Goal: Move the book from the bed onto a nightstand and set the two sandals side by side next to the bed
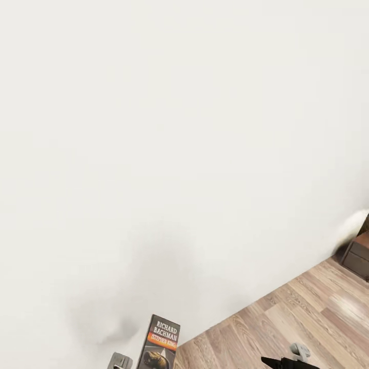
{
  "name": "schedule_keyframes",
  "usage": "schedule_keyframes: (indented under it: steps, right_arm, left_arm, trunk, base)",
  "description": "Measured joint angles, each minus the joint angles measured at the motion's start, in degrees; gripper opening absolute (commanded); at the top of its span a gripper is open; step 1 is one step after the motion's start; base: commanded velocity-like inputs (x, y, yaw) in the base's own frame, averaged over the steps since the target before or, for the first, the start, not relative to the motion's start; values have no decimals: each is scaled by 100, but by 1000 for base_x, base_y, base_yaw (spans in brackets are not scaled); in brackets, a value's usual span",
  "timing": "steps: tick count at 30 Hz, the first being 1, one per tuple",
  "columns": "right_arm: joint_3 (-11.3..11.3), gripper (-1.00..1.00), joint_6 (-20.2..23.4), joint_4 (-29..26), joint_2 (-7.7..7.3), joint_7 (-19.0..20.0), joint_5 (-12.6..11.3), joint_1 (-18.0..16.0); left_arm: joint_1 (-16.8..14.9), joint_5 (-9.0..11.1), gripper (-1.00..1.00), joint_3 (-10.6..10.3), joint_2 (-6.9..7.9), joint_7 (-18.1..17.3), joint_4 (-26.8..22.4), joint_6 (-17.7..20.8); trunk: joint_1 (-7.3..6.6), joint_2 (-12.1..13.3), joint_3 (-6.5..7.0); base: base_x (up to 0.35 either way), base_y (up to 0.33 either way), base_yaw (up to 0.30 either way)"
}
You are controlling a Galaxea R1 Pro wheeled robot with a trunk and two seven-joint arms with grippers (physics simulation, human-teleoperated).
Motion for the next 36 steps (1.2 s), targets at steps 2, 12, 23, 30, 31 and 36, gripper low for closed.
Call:
schedule_keyframes:
  steps: [2, 12, 23, 30, 31, 36]
  right_arm:
    - [0, 100, 0, 0, 0, 0, -1, 0]
    - [0, 100, 0, 0, 0, 0, -3, 0]
    - [0, 100, 0, 0, 0, 6, -3, 0]
    - [0, 100, 0, 0, 0, 9, -3, 0]
    - [0, 100, 0, 0, 0, 9, -3, 0]
    - [0, 100, 0, 0, 0, 9, -3, 0]
  left_arm:
    - [0, -1, -100, 2, -1, 0, 0, 0]
    - [-2, 0, -100, 0, -1, 0, 0, 0]
    - [1, -2, -100, -2, -4, 0, 0, 0]
    - [2, -1, -100, -1, -3, 0, 0, 0]
    - [3, -1, -100, -2, -1, 0, 0, 0]
    - [-1, 0, -100, -1, -4, 0, 0, 0]
  trunk:
    - [0, 0, 0]
    - [0, 1, 0]
    - [0, 0, 0]
    - [-1, 0, 0]
    - [-1, 0, 0]
    - [0, 1, 0]
  base:
    - [22, 0, -300]
    - [3, 0, -300]
    - [18, 0, -300]
    - [219, 0, -300]
    - [44, 0, -300]
    - [17, 0, -300]
